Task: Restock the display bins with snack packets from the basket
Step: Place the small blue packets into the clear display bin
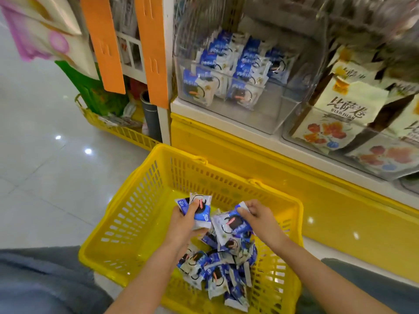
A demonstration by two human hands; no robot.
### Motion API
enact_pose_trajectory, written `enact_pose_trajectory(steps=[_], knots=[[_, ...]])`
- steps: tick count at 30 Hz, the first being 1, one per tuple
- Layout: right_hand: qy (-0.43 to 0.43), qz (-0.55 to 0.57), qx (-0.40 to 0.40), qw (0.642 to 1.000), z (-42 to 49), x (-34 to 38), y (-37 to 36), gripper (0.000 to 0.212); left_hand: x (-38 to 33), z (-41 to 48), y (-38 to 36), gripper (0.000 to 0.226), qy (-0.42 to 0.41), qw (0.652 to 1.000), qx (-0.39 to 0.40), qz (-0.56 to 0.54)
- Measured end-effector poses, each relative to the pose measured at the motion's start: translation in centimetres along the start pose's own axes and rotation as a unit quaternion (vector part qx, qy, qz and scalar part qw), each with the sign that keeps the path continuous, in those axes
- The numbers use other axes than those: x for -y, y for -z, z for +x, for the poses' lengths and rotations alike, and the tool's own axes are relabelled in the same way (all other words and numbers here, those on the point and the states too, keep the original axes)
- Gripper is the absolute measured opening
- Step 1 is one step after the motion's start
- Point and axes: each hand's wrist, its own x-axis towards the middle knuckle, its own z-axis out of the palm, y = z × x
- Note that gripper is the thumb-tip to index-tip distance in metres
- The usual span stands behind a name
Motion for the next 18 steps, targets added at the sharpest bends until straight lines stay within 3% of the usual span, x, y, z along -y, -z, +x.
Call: enact_pose_trajectory(steps=[3,7,9,12,15,18], knots=[[-0.049,0.086,0.006,0.995,-0.2,2.5,0.1,0.043,-1.7,-1.1,-1.3,0.038,-0.038,0.997,-0.045,-0.041],[-0.078,0.098,0.108,0.986,-1.1,5.4,0.3,0.046,-4.1,-2.2,-2.2,0.042,-0.101,0.992,-0.063,-0.042],[-0.092,0.131,0.123,0.98,-1.5,6.8,0.7,0.054,-5.5,-2.7,-2.5,0.041,-0.147,0.987,-0.064,-0.025],[-0.053,0.228,0.086,0.968,-1.9,9.0,1.9,0.041,-8.1,-3.5,-3.2,0.04,-0.198,0.979,-0.051,-0.018],[-0.008,0.379,0.003,0.925,-2.4,11.8,3.6,0.027,-10.8,-4.5,-4.1,0.032,-0.261,0.965,-0.032,0.004],[0.047,0.386,-0.055,0.919,-2.7,14.4,5.0,0.031,-13.2,-5.5,-4.5,0.023,-0.32,0.946,-0.002,0.045]])
